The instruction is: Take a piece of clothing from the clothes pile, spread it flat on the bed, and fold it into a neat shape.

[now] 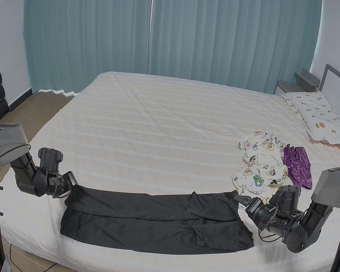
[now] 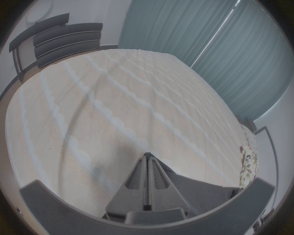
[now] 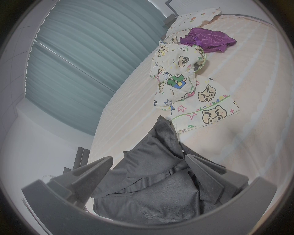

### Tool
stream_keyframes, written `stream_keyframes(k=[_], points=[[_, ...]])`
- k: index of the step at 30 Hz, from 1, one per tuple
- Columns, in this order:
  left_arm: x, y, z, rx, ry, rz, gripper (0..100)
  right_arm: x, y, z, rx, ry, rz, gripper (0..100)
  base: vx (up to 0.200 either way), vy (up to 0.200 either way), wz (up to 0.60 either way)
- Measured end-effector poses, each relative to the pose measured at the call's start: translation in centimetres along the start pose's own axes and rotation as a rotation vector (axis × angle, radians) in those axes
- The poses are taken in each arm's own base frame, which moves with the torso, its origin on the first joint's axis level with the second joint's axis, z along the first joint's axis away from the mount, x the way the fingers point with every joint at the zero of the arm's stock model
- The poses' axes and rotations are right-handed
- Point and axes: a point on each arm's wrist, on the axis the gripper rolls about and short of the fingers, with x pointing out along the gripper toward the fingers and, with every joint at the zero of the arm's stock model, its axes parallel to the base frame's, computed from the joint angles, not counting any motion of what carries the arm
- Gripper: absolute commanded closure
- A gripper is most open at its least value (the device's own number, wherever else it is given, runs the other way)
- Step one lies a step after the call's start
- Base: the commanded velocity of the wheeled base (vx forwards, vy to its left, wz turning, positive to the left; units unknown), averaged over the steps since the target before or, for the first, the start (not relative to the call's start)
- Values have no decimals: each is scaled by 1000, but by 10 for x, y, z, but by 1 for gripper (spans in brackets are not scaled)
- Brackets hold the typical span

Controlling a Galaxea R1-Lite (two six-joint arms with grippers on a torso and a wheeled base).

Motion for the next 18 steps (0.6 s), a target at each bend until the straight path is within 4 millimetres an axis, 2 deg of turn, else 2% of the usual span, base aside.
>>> stream_keyframes(k=[8,9,18], points=[[0,4,7,-84,-15,-11,100,-1,0,-2,-1,6,-1,0,0,0,0],[2,5,7,-86,-14,-8,0,-1,0,-2,-2,3,1,0,0,0,0],[5,9,11,-121,-21,-5,0,-3,-1,-3,-3,-6,16,0,0,0,0]])
